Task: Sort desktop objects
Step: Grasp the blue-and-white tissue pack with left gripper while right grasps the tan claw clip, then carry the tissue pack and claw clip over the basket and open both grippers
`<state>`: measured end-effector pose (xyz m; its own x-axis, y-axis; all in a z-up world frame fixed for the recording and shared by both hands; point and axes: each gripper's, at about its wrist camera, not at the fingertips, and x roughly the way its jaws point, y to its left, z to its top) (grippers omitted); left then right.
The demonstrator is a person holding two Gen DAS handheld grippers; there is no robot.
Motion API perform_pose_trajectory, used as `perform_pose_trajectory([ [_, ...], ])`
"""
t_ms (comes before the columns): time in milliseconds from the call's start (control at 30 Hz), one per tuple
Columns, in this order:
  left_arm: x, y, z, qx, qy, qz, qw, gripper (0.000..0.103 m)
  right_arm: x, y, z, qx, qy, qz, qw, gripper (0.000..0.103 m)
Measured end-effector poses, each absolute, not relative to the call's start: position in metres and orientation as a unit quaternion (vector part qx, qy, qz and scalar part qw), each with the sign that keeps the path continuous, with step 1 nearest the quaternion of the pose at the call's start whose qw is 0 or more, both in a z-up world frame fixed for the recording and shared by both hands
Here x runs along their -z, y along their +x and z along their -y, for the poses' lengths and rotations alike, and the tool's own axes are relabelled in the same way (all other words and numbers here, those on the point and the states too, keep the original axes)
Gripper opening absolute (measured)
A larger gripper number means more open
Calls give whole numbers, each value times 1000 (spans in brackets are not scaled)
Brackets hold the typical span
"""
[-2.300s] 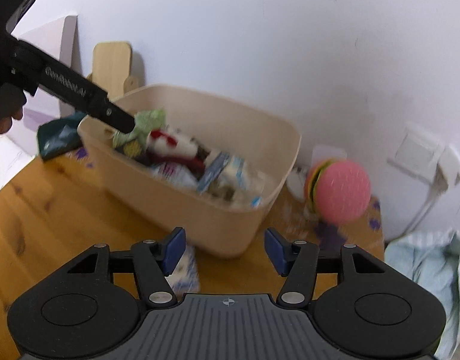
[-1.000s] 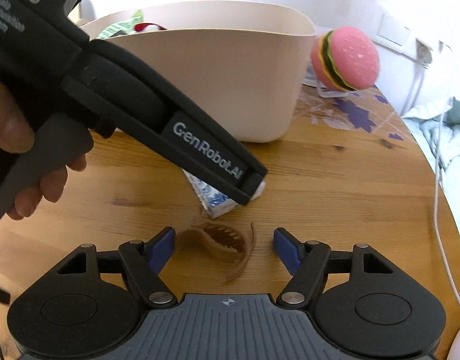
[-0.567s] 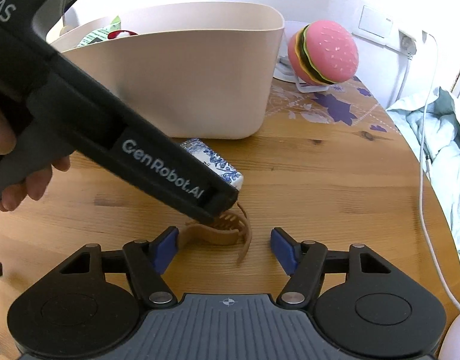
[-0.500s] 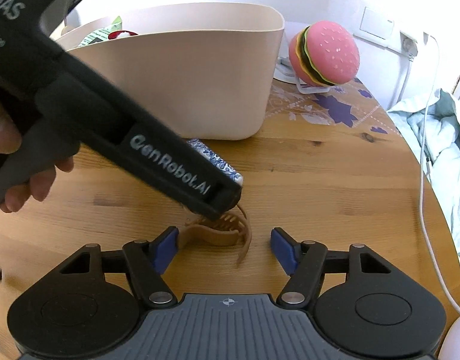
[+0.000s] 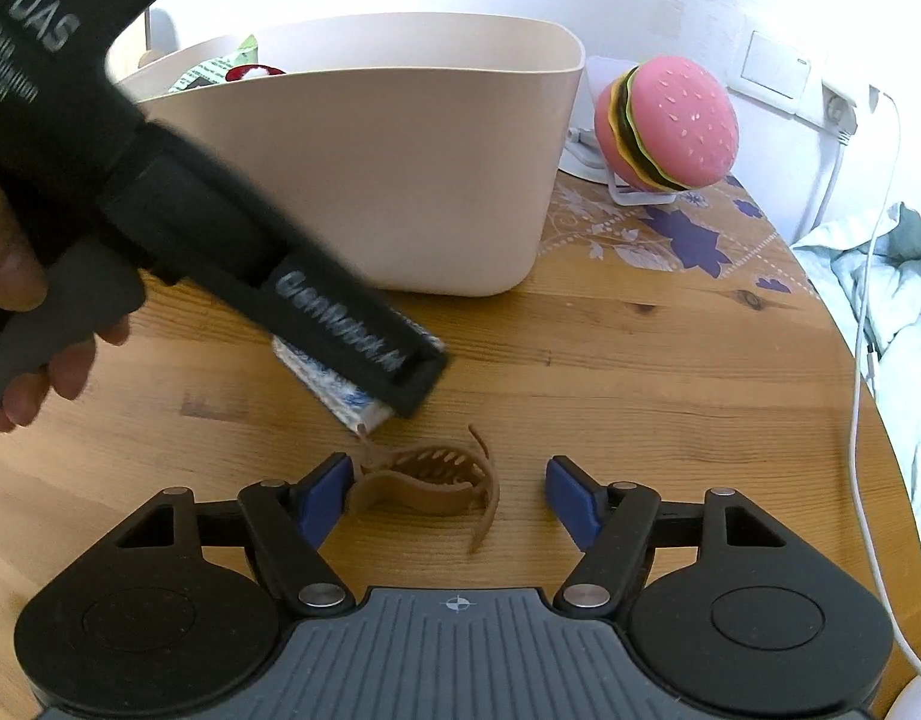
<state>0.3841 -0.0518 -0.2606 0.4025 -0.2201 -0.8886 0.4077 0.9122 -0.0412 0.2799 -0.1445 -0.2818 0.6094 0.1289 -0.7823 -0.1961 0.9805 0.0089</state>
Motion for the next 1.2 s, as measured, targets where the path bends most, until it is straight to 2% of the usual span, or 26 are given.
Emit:
perform_pose_trajectory([
  [267,264,383,45,175,87,-509,838,77,282,283,144,-102,-42,-430,896,72],
  [333,264,381,45,172,90,-507,840,75,282,284,143,-108,-44,-429,896,66],
  [400,263,380,43,165,93,-505,842,66,280,283,141,-117,-46,-427,896,47],
  [867,253,365,24,158,60,-508,844,64,270,274,148,-112,-40,-430,895,47],
  [1200,203,339,-2,166,52,-466,868,64,235,268,161,-118,-52,-405,905,47],
])
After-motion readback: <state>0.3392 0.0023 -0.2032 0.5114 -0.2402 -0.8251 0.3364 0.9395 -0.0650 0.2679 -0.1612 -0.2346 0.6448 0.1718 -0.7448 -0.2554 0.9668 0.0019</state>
